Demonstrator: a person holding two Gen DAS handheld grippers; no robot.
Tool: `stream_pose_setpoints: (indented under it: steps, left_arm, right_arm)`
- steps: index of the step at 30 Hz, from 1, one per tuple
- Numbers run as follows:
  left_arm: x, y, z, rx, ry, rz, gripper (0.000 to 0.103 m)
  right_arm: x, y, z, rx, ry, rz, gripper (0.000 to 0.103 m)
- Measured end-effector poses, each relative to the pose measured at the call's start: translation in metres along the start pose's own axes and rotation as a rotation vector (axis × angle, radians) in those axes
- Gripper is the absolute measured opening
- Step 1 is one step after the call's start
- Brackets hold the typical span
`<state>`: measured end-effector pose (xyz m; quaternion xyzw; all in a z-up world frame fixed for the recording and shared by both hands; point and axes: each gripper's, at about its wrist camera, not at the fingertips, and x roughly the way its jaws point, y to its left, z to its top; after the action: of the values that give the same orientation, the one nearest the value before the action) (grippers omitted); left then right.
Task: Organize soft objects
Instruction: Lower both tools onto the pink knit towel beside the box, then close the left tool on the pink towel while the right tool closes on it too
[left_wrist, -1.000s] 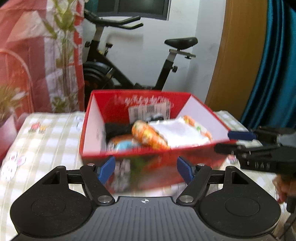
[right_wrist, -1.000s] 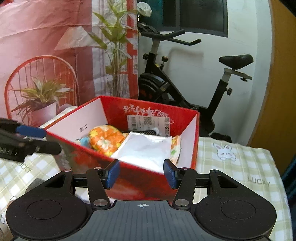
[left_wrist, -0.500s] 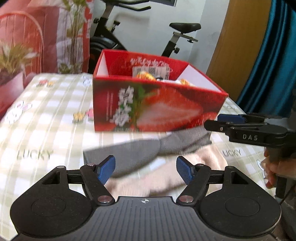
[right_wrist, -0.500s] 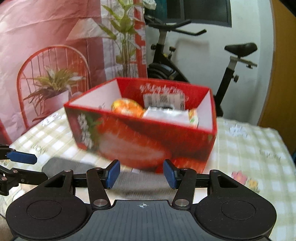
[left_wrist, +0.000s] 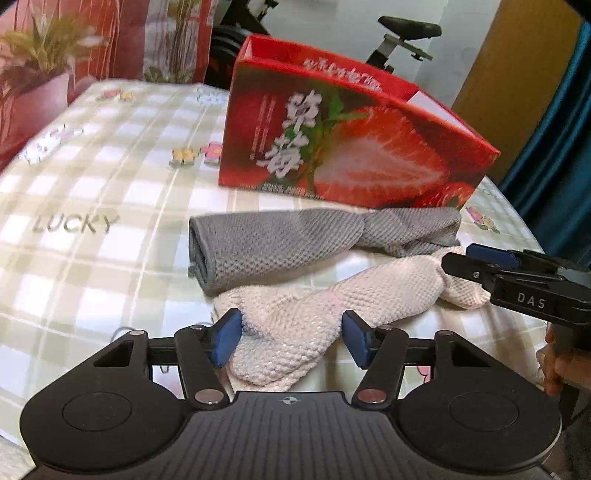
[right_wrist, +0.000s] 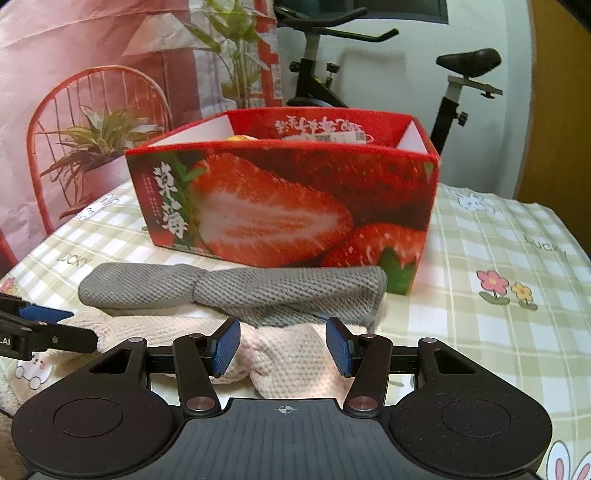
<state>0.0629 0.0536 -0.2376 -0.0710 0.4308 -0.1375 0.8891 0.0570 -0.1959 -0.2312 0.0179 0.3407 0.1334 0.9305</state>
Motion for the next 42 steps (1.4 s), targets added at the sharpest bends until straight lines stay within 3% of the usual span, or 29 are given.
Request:
stream_pose_setpoints:
  steps: [11, 27, 31, 36, 42]
  left_arm:
    - [0.017, -0.013, 0.004, 0.079, -0.064, 0.06, 0.063]
    - [0.02, -0.014, 0.003, 0.092, -0.083, 0.048, 0.062]
    - [0.019, -0.013, 0.002, 0.094, -0.085, 0.032, 0.053]
    - [0.018, -0.015, 0.001, 0.105, -0.086, 0.001, 0.035]
    - [0.014, -0.011, 0.001, 0.086, -0.096, -0.028, 0.032]
  right_arm:
    - [0.009, -0.011, -0.015, 0.063, 0.013, -0.005, 0.053]
    - [0.013, -0.009, -0.019, 0.084, 0.015, 0.003, 0.051]
    - [0.012, -0.008, -0.018, 0.086, 0.017, 0.018, 0.043]
    - [0.009, -0.006, -0.019, 0.081, 0.013, 0.039, 0.032]
    - [0.002, -0.004, -0.021, 0.076, -0.017, 0.055, 0.027]
